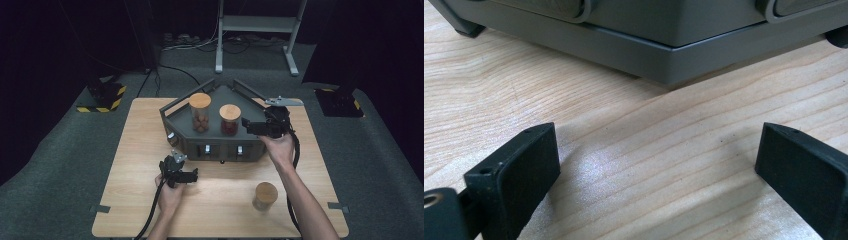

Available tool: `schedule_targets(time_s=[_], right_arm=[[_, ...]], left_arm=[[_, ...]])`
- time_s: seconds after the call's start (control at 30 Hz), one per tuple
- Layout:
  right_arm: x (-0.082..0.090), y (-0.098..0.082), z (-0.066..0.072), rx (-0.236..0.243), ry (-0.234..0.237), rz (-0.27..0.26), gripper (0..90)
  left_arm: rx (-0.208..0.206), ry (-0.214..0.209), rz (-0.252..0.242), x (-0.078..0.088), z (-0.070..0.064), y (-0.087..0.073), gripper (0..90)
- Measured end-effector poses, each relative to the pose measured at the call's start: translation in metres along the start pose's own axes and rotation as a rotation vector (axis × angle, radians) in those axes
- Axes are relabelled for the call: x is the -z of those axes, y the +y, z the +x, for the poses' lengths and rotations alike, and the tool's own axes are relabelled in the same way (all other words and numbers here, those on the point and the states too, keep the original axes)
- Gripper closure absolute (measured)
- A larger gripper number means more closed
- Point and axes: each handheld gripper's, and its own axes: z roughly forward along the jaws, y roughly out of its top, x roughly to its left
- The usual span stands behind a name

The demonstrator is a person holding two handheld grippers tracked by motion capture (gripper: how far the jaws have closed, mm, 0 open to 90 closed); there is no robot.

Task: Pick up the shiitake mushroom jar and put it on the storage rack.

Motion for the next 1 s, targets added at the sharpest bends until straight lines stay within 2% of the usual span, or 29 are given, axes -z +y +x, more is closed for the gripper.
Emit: schedule_targets(time_s=[0.1, 0.4, 0.8, 1.0], right_arm=[[0.002, -0.002, -0.002, 0.003, -0.012, -0.002, 6.7], [0.009, -0.004, -0.004, 0.004, -0.012, -0.015, 6.3], [0.020, -0.014, -0.015, -0.014, -0.016, -0.034, 5.5], [0.028, -0.019, -0.018, -0.019, -0.025, -0.051, 5.1]], left_arm=[[0.003, -0.001, -0.002, 0.000, 0.000, 0.000, 3.8], [0.003, 0.000, -0.003, 0.000, 0.000, 0.000, 3.8], [0.011, 0.001, -0.011, -0.001, -0.001, 0.000, 3.8], [0.002, 0.003, -0.001, 0.000, 0.000, 0.000, 3.8]])
